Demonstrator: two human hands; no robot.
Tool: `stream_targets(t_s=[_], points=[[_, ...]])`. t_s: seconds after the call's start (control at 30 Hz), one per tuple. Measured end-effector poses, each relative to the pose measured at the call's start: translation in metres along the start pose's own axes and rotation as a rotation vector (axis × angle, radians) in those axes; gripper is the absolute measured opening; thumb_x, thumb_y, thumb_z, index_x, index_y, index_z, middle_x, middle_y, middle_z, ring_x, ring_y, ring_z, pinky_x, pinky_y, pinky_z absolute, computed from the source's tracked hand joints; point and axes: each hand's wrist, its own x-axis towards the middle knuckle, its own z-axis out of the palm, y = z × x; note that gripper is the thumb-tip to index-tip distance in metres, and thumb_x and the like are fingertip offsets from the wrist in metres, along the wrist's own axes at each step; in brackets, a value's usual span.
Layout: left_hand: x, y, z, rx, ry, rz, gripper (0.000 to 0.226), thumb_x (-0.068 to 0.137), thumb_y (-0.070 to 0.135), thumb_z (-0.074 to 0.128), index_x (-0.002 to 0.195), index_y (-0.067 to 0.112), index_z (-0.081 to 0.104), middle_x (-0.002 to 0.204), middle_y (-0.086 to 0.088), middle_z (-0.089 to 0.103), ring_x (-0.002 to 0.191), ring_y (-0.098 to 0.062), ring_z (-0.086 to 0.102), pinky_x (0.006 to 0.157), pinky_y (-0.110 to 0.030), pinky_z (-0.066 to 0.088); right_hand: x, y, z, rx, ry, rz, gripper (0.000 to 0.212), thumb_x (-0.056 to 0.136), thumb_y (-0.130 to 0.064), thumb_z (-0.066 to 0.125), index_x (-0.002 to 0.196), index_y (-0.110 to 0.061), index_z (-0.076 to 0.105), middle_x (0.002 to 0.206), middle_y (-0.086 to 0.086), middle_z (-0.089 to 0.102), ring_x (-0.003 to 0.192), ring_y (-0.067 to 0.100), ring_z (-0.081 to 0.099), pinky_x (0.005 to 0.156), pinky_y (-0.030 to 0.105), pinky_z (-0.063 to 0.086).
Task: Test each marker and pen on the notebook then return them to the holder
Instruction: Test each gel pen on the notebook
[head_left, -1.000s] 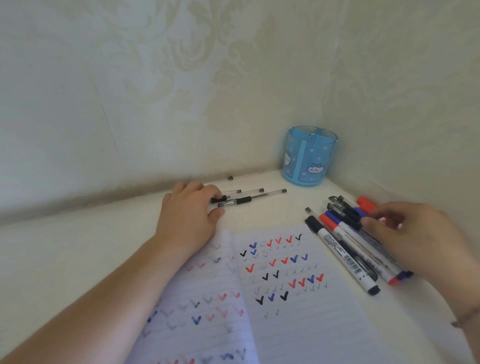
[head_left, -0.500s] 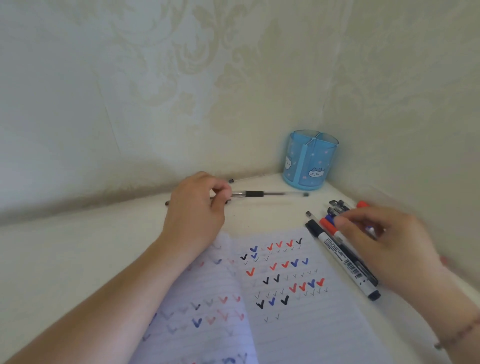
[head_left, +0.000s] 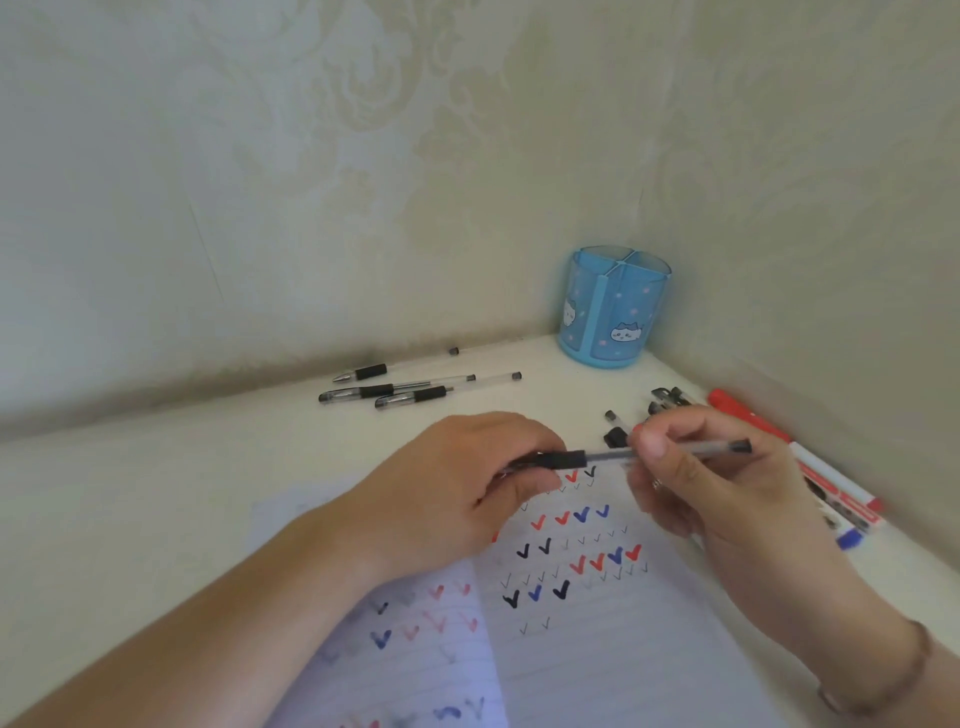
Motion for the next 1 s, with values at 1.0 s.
stream_targets(t_s=[1.0], points=[[-0.005,-0.004,-0.007,-0.081,-0.053,-0.093,0.033,0.1,0.02,0.047,0.128,0.036,0.042,0.101,0.017,0.063,0.095,-0.005,0.06,0.083,-0.019,0.045,-0.015,0.003,0.017,-0.269,-0.175,0.12,0.034,0.071,-0.014,0.082,0.055,-0.007,0.053,0.042,0.02,0.057,0.033,0.018,0.045,0.043,0.024,0.035]])
